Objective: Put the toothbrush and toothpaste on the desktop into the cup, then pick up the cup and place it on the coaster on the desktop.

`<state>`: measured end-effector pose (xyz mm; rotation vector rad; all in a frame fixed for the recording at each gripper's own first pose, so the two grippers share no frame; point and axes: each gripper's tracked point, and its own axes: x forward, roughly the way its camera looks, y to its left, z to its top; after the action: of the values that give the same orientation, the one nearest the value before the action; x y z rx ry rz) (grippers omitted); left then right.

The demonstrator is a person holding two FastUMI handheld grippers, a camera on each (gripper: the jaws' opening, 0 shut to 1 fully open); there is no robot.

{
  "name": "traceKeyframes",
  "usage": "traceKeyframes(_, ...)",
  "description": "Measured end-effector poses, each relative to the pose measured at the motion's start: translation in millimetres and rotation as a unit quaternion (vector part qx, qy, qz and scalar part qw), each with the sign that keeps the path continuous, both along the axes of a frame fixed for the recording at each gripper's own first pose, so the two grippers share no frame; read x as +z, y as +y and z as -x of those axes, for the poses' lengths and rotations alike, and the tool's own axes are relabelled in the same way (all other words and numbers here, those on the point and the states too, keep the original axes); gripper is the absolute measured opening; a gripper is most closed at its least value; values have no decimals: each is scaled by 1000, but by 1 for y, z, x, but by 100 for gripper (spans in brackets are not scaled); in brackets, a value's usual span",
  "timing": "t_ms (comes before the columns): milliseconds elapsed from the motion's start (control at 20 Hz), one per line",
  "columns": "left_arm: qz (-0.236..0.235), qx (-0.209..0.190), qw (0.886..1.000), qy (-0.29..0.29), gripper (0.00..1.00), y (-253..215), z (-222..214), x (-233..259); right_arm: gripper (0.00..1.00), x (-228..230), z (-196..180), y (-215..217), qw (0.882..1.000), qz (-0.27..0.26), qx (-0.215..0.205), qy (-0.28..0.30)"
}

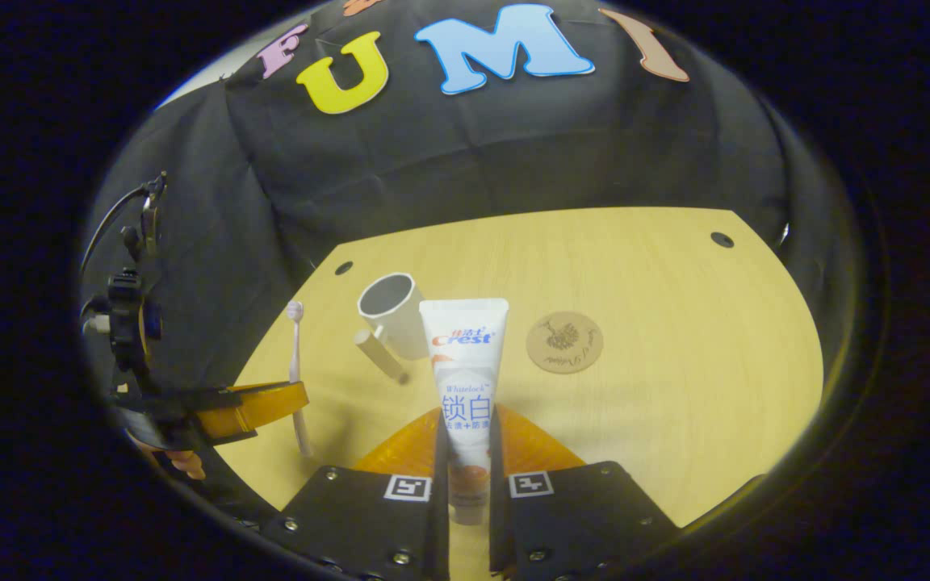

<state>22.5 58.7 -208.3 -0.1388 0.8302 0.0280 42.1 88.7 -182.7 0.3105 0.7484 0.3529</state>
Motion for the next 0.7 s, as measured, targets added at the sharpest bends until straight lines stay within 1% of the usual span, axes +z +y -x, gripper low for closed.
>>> traceKeyframes(100, -9, 2, 999, -35, 12, 5, -21, 16, 20, 16, -11, 0, 1000, -6, -4, -25)
traceKeyframes(250, -7, 6, 996, -93, 12, 9, -49, 40, 20, 37, -28, -1, 998, -7, -12, -68)
traceKeyframes(300, -6, 6, 993, -114, 12, 10, -58, 51, 16, 44, -33, -1, 997, -7, -15, -82)
traceKeyframes(350, -5, 6, 990, -138, 12, 10, -67, 59, 21, 50, -37, -2, 995, -7, -18, -94)
traceKeyframes(450, -1, 3, 983, -182, 12, 10, -88, 78, 20, 59, -44, -2, 994, -11, -24, -110)
traceKeyframes(550, 7, 2, 975, -221, 12, 9, -108, 90, 20, 62, -47, -1, 993, -14, -26, -112)
traceKeyframes(700, 19, -3, 959, -283, 12, 6, -142, 113, 20, 58, -45, 0, 994, -5, -21, -106)
